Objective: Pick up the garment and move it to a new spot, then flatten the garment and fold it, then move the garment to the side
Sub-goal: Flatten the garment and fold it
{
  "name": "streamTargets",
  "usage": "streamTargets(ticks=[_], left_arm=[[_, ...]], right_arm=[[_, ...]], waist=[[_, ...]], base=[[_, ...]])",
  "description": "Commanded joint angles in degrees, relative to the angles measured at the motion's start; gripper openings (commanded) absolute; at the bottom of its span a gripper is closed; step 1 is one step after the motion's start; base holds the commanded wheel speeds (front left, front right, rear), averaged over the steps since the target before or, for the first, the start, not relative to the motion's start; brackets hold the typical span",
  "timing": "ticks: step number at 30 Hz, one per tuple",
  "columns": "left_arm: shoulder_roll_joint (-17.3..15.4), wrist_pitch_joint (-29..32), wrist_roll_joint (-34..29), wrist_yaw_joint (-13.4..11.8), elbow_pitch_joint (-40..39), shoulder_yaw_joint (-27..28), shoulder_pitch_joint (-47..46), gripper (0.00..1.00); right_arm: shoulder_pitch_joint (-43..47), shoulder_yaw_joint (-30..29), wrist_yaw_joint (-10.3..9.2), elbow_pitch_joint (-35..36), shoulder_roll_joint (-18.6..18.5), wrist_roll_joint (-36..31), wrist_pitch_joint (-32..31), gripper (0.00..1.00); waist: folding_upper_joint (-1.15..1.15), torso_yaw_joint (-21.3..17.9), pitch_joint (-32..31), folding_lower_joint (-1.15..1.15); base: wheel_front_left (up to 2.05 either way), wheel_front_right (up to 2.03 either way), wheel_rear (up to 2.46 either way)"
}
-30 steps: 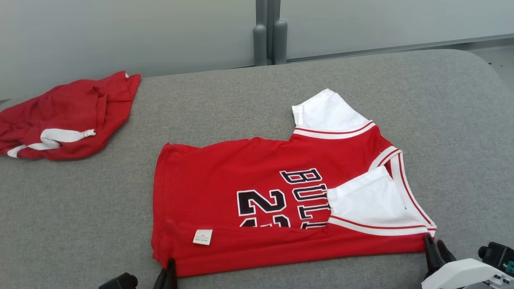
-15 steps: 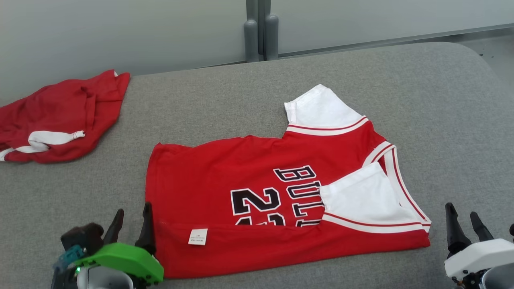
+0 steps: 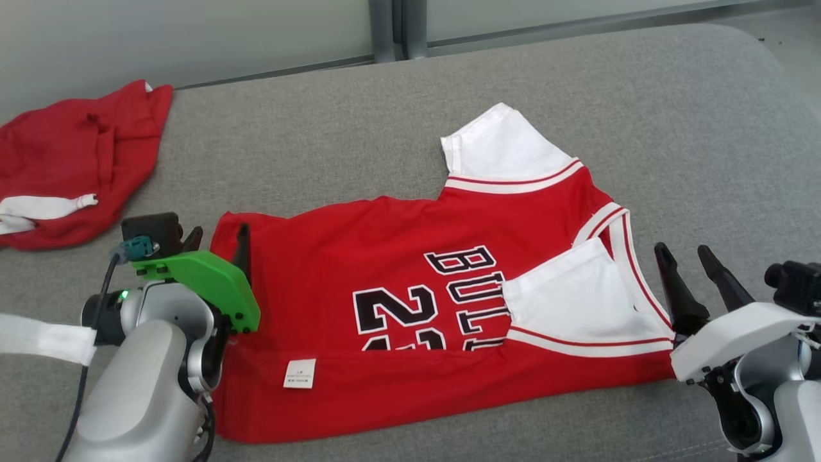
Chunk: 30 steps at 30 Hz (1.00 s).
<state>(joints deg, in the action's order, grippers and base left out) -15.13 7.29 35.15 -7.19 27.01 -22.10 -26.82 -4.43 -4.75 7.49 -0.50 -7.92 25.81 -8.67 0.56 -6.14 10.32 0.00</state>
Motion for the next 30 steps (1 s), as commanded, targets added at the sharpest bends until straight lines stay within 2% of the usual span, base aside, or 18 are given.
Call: streamTargets(ticks=[1, 9, 17, 19, 22, 24, 25, 26, 30], left_arm=[[-0.38, 0.65, -0.83, 0.3, 2.15, -0.23, -2.43, 1.0], [-0.48, 1.85, -1.33, 0.69, 11.64, -0.63, -9.65, 1.0], [-0.69, 1.36, -2.12, 1.17, 17.3, -1.47, -13.2, 1.0], [-0.77, 1.39, -2.18, 1.52, 18.46, -1.67, -13.72, 0.91], [-0.8, 2.07, -2.25, 2.0, 19.94, -2.21, -14.2, 0.86], [-0.96, 2.65, -2.46, 2.04, 20.81, -2.67, -14.36, 0.7], [-0.99, 2.83, -2.51, 2.34, 21.1, -2.97, -14.47, 0.56], [-0.93, 2.97, -2.28, 2.67, 21.19, -3.01, -14.64, 0.49], [-0.31, 2.14, -1.92, 3.21, 22.0, -3.28, -14.8, 0.49]], right_arm=[[-1.16, 0.93, 0.01, 0.31, -0.52, -0.03, -0.33, 1.0], [-4.17, 4.45, 0.01, -0.51, -1.96, 0.82, -0.24, 1.0], [-5.12, 6.06, 0.01, -1.71, -2.8, 1.29, 0.72, 1.0], [-4.97, 6.32, 0.01, -2.01, -2.87, 1.4, 0.92, 1.0], [-4.5, 6.42, 0.01, -2.35, -2.9, 1.56, 1.27, 1.0], [-4.23, 6.43, 0.01, -2.51, -2.94, 1.66, 1.43, 1.0], [-4.16, 6.44, 0.01, -2.58, -2.93, 1.74, 1.48, 1.0], [-4.16, 6.45, 0.01, -2.6, -2.9, 1.85, 1.46, 1.0], [-4.65, 6.65, 0.01, -2.92, -2.75, 1.93, 1.68, 1.0]], waist=[[-0.56, -1.46, 2.11, 0.0], [-0.56, -3.12, 4.8, 0.0], [-0.56, -3.76, 5.6, 0.0], [-0.56, -3.78, 5.59, 0.0], [-0.56, -3.71, 5.39, 0.0], [-0.56, -3.65, 5.22, 0.0], [-0.56, -3.62, 5.16, 0.0], [-0.56, -3.61, 5.16, 0.0], [-0.56, -3.71, 5.21, 0.0]], base=[[0.0, 0.0, 0.0], [0.0, 0.0, 0.0], [0.0, 0.0, 0.0], [0.0, 0.0, 0.0], [0.0, 0.0, 0.0], [0.0, 0.0, 0.0], [0.0, 0.0, 0.0], [0.0, 0.0, 0.0], [0.0, 0.0, 0.0]])
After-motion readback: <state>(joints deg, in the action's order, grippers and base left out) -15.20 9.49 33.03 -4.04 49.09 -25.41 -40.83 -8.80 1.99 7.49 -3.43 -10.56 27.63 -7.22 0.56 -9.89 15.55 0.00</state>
